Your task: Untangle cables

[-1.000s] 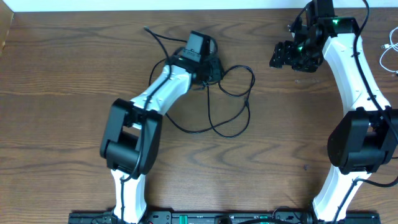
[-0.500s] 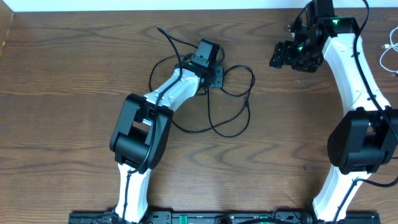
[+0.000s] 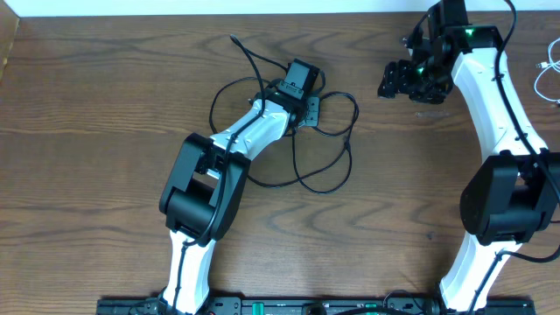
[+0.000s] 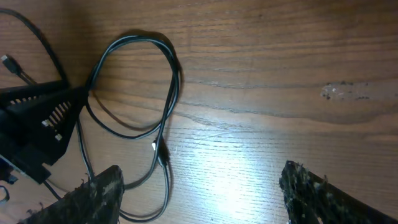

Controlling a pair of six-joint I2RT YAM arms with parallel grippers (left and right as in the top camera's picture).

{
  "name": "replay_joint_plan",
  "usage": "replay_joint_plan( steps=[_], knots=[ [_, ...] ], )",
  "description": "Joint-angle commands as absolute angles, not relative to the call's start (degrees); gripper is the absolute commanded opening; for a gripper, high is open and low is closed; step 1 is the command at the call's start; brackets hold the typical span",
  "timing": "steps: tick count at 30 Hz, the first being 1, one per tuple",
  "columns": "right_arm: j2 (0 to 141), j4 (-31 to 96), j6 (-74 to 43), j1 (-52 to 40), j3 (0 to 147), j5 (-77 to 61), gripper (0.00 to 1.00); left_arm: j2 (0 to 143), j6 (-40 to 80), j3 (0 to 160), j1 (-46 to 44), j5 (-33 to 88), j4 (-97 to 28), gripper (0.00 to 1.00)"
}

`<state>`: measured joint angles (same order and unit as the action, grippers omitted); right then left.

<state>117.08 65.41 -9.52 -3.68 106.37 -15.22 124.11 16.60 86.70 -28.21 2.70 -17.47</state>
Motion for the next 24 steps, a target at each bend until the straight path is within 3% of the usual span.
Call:
replay_joint_plan(
  steps=[1, 8, 11, 15, 24],
  knots=[
    [117.45, 65.43, -9.08, -4.14, 105.93, -14.94, 0.77, 126.15, 14.98, 86.46, -28.38, 1.45, -17.41, 0.36],
    [117.45, 65.39, -9.1, -4.23, 105.93, -14.96, 0.77, 127.48, 14.98, 86.46, -28.62, 1.74, -17.47, 0.34],
    [117.45, 65.34, -9.08, -4.56, 105.93, -14.96, 0.77, 127.98, 14.98, 86.46, -29.17, 2.79, -18.22, 0.25],
    [117.45, 65.21, -9.08, -5.3, 105.93, -14.96, 0.77, 128.18, 14.81, 86.46, -29.61, 2.81, -20.67, 0.08],
    [117.45, 62.98, -7.62, -6.22, 105.93, -22.79, 0.75, 124.09, 14.81, 86.48, -27.86, 20.84, -21.52, 0.07]
  ],
)
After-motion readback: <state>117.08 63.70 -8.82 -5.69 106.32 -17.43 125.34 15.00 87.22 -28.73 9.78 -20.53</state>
